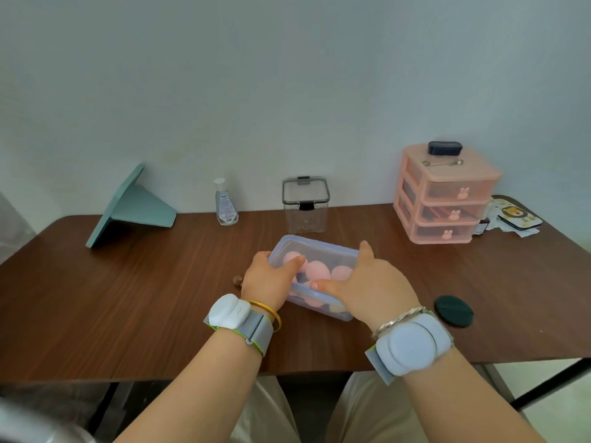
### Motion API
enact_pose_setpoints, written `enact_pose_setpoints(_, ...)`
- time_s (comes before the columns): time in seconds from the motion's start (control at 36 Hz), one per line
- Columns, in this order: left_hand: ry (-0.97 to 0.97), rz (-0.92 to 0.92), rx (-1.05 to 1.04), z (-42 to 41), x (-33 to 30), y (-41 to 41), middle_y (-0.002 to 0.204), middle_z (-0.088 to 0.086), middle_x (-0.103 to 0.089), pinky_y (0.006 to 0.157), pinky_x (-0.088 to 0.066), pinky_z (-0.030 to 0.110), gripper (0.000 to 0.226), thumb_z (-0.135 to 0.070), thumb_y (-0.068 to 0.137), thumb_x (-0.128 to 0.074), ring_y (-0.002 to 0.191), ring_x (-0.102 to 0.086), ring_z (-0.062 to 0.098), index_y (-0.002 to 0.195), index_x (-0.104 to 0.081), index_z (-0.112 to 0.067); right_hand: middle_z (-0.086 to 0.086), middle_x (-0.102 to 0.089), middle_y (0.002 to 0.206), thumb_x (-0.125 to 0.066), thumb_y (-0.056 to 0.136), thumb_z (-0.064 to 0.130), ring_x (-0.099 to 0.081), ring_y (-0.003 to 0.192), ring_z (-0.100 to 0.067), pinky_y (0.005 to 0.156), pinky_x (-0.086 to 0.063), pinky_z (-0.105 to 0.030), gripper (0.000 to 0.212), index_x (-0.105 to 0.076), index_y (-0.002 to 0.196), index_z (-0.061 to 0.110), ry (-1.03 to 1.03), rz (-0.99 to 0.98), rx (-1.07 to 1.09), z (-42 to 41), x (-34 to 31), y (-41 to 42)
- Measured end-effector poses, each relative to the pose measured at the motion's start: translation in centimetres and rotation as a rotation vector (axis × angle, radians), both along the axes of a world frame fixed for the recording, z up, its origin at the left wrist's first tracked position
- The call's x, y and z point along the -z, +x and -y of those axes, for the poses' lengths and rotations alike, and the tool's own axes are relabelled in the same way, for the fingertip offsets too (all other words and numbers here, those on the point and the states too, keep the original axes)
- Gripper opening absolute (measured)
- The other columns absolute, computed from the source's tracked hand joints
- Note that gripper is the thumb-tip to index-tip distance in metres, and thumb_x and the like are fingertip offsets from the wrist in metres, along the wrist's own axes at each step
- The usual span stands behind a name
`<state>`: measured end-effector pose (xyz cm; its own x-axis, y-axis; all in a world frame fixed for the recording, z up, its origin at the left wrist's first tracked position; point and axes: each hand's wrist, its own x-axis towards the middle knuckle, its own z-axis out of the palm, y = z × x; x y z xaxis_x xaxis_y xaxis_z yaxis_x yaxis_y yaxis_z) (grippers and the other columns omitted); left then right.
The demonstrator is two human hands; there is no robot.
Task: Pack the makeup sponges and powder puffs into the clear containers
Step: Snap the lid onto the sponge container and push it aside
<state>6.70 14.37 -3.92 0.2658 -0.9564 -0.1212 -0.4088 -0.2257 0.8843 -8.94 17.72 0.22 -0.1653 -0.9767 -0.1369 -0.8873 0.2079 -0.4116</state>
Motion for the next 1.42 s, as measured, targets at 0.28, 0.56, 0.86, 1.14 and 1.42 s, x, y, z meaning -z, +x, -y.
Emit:
enact_pose_setpoints(0.28,-0.226,-0.153,0.166,2.4,-3.5,-6.2,0.114,-0.004,-0.055,0.063,-0.038,0.008,0.071,-0.031,0.077,-0.080,0.100,-0.056,0.013,0.136,-0.043,-0.015,-0.013,-0.036,0.140,-0.057,0.079,0.065,-0.046,0.124,-0.036,0.095,-0.043,-0.041,0.085,-0.030,0.145,0.020,-0.326,0.047,0.075,3.1,-1.2,-4.8)
enact_pose_setpoints(0.56,-0.215,-0.093,0.275,5.7,-2.7,-9.4,0.128,0.004,-0.058,0.078,-0.042,0.021,0.069,-0.027,0.079,-0.078,0.102,-0.054,0.011,0.137,-0.043,-0.014,-0.014,-0.038,0.138,-0.067,0.079,0.052,-0.048,0.121,-0.034,0.094,-0.044,-0.040,0.080,-0.030,0.145,0.023,-0.278,0.106,0.136,6.9,1.2,-8.1)
enact_pose_setpoints(0.86,-0.127,-0.029,0.309,8.1,-0.6,-9.6,0.134,0.002,-0.058,0.083,-0.038,0.020,0.063,-0.032,0.086,-0.071,0.106,-0.053,0.011,0.141,-0.043,-0.017,-0.011,-0.029,0.147,-0.067,0.080,0.048,-0.044,0.125,-0.034,0.096,-0.044,-0.040,0.077,-0.034,0.144,0.021,-0.277,0.033,0.126,9.3,3.6,-9.4)
enact_pose_setpoints(1.14,-0.535,0.638,0.397,7.4,1.0,-9.3,0.130,0.013,-0.060,0.101,-0.043,0.035,0.045,-0.020,0.084,-0.055,0.117,-0.058,0.030,0.126,-0.060,-0.006,-0.011,-0.050,0.125,-0.062,0.082,0.045,-0.045,0.113,-0.030,0.087,-0.044,-0.036,0.051,-0.055,0.122,0.015,-0.467,-0.394,0.095,8.6,4.2,-8.6)
enact_pose_setpoints(1.42,-0.396,0.990,0.567,9.0,1.6,-10.7,0.163,0.010,-0.014,0.121,0.000,0.033,0.074,-0.023,0.093,-0.046,0.151,-0.011,0.023,0.155,-0.011,-0.007,-0.005,-0.033,0.151,-0.052,0.086,0.028,-0.029,0.139,-0.023,0.110,-0.030,-0.034,0.069,-0.028,0.148,0.012,-0.308,-0.292,-0.022,10.1,4.6,-7.8)
